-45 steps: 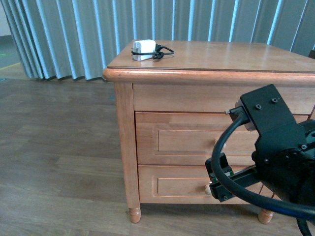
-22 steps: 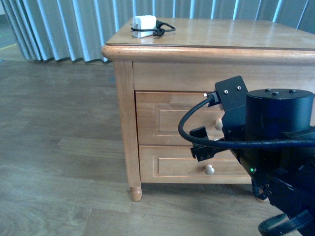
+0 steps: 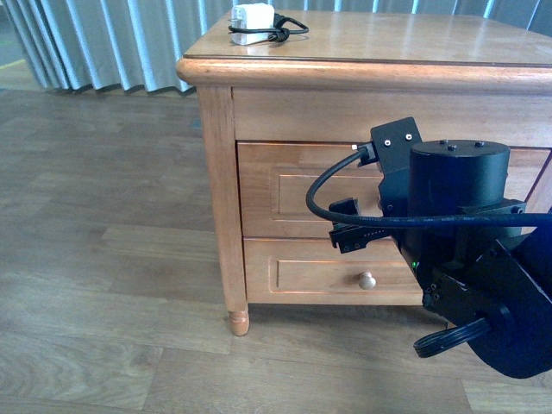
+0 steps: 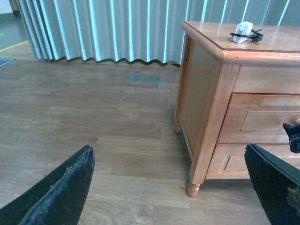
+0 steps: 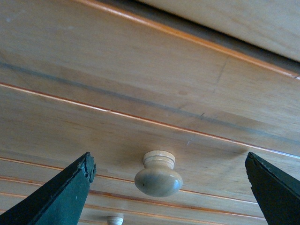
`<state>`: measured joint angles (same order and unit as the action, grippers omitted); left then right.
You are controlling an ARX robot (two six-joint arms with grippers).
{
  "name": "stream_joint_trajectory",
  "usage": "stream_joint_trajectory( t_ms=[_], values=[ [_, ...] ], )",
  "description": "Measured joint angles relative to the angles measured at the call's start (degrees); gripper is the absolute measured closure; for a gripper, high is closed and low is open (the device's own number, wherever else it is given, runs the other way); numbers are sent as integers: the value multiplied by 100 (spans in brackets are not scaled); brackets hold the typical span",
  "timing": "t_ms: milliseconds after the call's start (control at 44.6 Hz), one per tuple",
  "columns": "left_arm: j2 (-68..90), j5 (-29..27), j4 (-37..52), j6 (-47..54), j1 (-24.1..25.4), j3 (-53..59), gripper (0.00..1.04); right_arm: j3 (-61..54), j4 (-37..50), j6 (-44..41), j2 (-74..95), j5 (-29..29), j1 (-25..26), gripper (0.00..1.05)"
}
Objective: Put charger into drawer
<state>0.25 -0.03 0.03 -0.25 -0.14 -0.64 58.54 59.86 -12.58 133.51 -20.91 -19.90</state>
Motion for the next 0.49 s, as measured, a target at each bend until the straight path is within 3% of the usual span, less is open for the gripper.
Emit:
stream_joint_trajectory(
  t_ms=[494],
  values=[
    [0,0,0,0,0,0,6,92,59,103,120,-151,-48,8]
  ],
)
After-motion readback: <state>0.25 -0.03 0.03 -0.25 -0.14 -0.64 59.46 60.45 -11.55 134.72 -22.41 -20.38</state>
